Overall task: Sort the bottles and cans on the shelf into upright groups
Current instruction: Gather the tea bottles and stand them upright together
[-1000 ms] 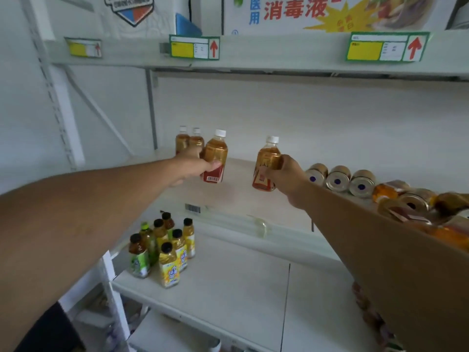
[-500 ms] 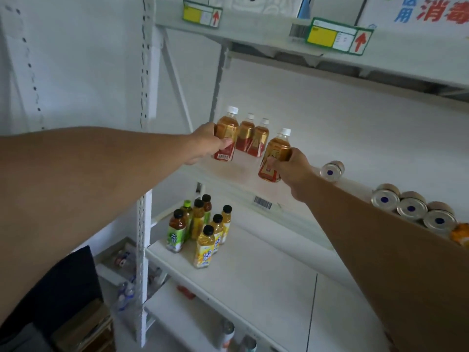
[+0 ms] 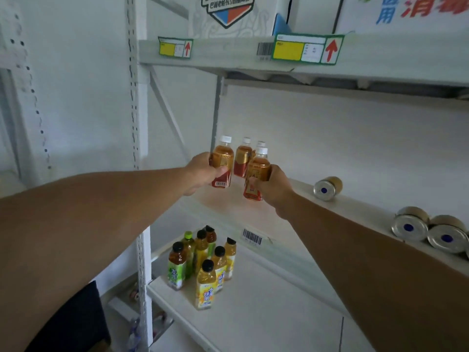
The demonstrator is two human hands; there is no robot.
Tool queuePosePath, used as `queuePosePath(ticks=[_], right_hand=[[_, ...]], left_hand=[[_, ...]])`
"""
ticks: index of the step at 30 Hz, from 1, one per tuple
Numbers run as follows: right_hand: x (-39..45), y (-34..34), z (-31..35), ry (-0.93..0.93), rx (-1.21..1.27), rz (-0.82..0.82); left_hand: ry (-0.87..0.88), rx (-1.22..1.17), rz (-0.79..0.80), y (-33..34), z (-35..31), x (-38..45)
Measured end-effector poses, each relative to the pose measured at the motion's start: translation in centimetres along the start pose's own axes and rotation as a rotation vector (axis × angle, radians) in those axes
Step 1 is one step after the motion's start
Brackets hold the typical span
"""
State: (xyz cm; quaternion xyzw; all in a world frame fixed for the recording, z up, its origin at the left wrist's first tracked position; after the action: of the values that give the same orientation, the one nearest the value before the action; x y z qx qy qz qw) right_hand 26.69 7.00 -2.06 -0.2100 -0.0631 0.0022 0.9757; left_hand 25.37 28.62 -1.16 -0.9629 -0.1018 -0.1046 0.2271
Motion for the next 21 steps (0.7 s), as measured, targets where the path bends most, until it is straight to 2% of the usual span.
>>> queuePosePath(ticks=[6, 13, 18, 21], right_hand=[[4.3, 0.1, -2.2, -0.037, 0.046, -0.012], [6.8, 1.2, -2.5, -0.054, 0.024, -0.063], [7.4, 2.3, -2.8, -0.109, -0.019, -0.143], [7.7, 2.7, -3.1, -0.083, -0.070, -0.186]], left_hand=[[0.016, -0.043, -0.062, 3.0, 0.9, 3.6], [0.014, -0.016, 0.017, 4.2, 3.0, 7.4], [0.105, -0.006, 0.019, 4.2, 4.3, 9.2], [0.146, 0.025, 0.024, 4.5, 4.7, 10.0]])
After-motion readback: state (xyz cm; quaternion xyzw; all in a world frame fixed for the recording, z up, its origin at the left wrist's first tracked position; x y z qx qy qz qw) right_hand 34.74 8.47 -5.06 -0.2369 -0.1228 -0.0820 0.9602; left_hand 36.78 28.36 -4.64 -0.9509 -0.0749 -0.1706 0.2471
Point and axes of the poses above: each hand's wrist, its own x-axis towards the middle knuckle, its own y-axis out of the palm, z = x × y, the point moved 5 cm from there along x, towards the middle knuckle, and after that the axes turned 5 degrees about y, right-handed, at the moved point
